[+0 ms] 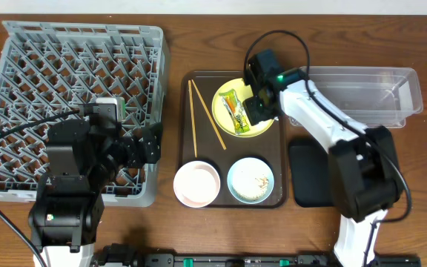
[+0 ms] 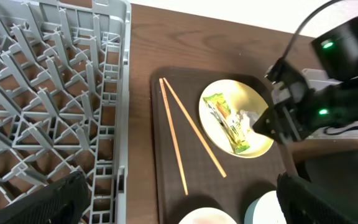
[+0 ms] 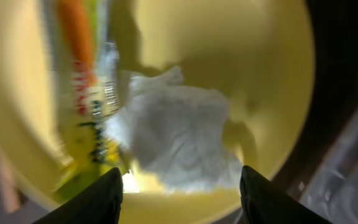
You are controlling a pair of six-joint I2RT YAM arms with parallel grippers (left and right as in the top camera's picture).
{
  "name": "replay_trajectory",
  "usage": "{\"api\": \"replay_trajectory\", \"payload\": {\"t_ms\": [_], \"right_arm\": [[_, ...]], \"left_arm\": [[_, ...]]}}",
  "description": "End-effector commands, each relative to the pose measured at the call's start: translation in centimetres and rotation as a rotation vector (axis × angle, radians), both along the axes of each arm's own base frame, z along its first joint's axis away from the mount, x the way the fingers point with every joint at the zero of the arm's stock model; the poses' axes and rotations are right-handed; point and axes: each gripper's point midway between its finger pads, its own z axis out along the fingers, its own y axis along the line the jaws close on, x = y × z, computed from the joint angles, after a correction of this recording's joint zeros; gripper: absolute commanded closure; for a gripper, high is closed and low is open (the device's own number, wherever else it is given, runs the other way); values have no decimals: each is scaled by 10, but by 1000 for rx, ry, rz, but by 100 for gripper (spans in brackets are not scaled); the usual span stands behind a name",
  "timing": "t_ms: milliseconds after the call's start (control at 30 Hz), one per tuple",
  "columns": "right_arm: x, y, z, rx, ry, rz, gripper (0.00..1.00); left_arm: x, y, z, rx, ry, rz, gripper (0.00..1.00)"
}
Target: Sort waste into correct bins and load items into the dishwasher
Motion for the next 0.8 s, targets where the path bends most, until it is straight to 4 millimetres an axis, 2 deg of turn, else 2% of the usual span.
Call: {"api": "replay_trajectory", "payload": {"t_ms": [0,67,133,200,233,333,500,633,700,767], "right_arm": [[2,-4,-17,-44,18,20,44],[0,-6,-26,-53,36,20,55],[1,-6,-31,-54,39,17,74],[4,-7,-29,-47,32,-2,92],[6,-7,-22,-40,22,-15,99],[14,-11,5,-3,-22,-86,99],[25,-23,84,143,-147,-183,99],[29,-62,142,206,-257,-296,99],[30,-87,159,212,-295,-362,99],[31,-117,165,191,-311,-452,99]], "left_arm": [[0,-1,8,-11,-14,-3,2],[0,-1,8,-11,-14,-3,3],[0,-1,8,-11,-14,-3,3],[0,-1,8,-11,-14,-3,3],[0,-1,8,-11,-14,-3,3],[0,-1,8,-11,-14,-3,3],[0,-1,8,-11,-14,-3,2],[0,-1,8,-11,-14,-3,3],[0,-1,8,-11,-14,-3,2],[0,-1,8,-11,-14,-3,3]]}}
